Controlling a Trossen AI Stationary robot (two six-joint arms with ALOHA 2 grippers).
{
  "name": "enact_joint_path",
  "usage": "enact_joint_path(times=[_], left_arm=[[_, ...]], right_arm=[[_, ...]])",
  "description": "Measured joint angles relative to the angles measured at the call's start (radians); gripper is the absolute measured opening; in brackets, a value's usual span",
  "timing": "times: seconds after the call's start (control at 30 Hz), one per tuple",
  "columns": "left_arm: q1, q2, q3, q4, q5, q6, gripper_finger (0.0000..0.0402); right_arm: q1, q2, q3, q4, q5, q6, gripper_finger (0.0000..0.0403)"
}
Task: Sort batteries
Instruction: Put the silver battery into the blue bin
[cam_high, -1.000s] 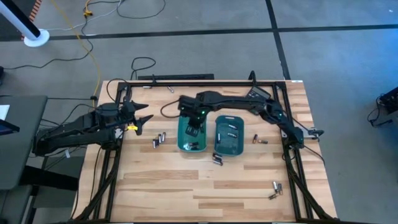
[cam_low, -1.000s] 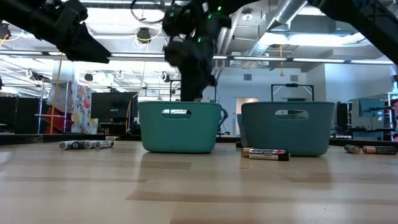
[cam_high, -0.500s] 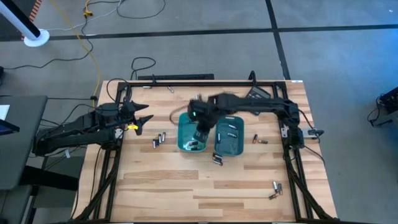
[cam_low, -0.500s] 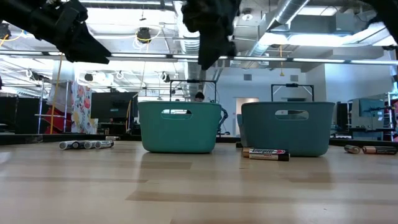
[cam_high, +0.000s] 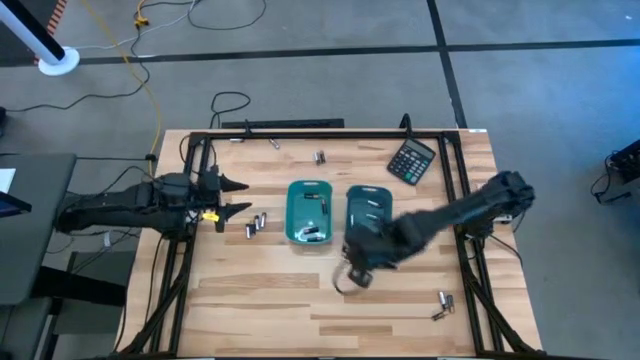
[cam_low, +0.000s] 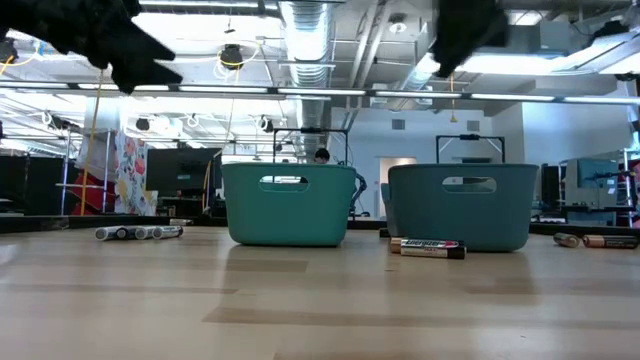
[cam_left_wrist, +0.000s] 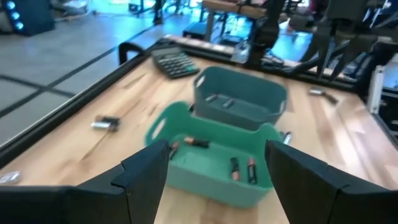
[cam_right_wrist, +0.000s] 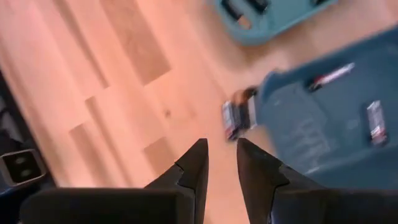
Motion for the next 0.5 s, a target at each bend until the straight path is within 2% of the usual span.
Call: enact_joint_path(times=[0.27,0.5], left_arm=[[-0.201,0.175,0.027,0.068,-0.151,-0.036,0.0261],[-0.316,0.297,0.027,0.063,-0.177,-0.123,0.0261]], right_arm=[[0.223,-0.019,-0.15,0.209,0.143,0.234,0.0101],[0.347,0.031,-0.253,0.316,0.229,0.432,0.0101]])
